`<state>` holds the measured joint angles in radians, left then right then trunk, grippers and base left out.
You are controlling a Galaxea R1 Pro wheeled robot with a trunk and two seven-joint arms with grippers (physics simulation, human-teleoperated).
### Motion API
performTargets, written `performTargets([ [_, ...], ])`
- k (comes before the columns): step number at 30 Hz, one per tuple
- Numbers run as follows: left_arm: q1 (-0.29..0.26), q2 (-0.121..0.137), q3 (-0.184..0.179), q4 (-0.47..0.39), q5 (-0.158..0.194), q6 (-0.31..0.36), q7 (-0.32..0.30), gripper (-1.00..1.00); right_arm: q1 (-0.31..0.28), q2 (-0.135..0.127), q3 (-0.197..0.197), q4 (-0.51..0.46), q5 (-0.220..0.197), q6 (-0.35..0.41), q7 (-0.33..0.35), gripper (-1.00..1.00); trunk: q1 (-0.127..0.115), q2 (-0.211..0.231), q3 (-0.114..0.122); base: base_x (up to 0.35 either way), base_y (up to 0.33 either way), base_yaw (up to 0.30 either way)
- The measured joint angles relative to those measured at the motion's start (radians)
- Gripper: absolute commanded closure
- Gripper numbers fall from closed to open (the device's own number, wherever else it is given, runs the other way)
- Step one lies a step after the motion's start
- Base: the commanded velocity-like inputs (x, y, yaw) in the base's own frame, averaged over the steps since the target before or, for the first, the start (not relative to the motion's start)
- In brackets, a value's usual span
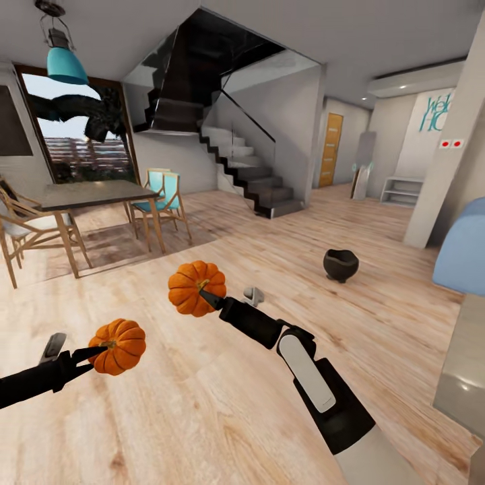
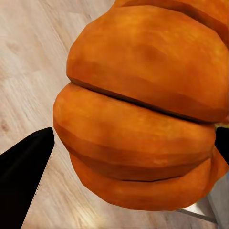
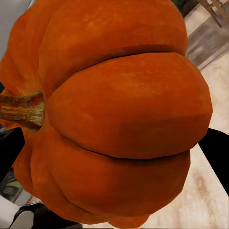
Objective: Place each of the two pumpkins and all three candles from the living room inside a cabinet in the living room (use any cabinet), then make sure every cabinet is closed, and position the cauldron so it is next to a table in the living room.
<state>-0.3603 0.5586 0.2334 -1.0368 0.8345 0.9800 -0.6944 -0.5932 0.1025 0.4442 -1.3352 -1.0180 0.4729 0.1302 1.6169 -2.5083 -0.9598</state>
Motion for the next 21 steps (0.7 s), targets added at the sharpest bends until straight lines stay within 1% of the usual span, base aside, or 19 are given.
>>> performTargets([
  [3,0.0,0.0,0.0,0.0,-0.001,0.0,0.0,1.0,0.0,0.0,0.0,0.001,0.0,0.0,-0.016,1.0,-0.001,0.001,0.011,0.0,0.0,0.262],
  [6,0.0,0.0,0.0,0.0,0.011,0.004,0.0,1.0,0.0,0.0,0.001,0.001,0.002,0.001,-0.051,1.0,-0.001,0.001,0.009,0.0,0.0,0.22],
  [10,0.0,0.0,0.0,0.0,0.011,0.004,0.0,1.0,0.0,0.0,0.002,-0.001,0.001,0.002,-0.093,1.0,-0.001,0.001,0.004,0.0,0.0,0.206],
  [12,-0.001,0.0,0.0,0.0,0.013,0.004,0.0,1.0,0.0,0.0,0.003,-0.003,-0.004,0.002,-0.111,1.0,-0.002,0.001,0.009,0.0,0.0,0.199],
  [17,0.0,0.0,0.0,0.0,0.013,0.004,0.001,1.0,0.0,0.0,0.004,-0.002,0.0,0.002,-0.129,1.0,-0.005,0.002,0.022,0.0,0.0,0.196],
  [19,0.0,0.0,0.0,0.0,0.012,0.004,0.002,1.0,0.0,0.0,0.004,-0.002,0.006,0.004,-0.166,1.0,-0.005,0.003,0.027,0.0,0.0,0.189],
  [20,0.0,0.0,0.001,-0.001,0.013,0.004,0.004,1.0,0.0,0.0,0.003,-0.001,0.015,0.008,-0.214,1.0,-0.006,0.003,0.03,0.0,0.0,0.186],
  [21,0.0,0.0,0.0,-0.001,0.011,0.004,0.006,1.0,0.0,0.0,0.003,-0.001,0.013,0.009,-0.239,1.0,-0.006,0.003,0.032,0.0,0.0,0.185],
])
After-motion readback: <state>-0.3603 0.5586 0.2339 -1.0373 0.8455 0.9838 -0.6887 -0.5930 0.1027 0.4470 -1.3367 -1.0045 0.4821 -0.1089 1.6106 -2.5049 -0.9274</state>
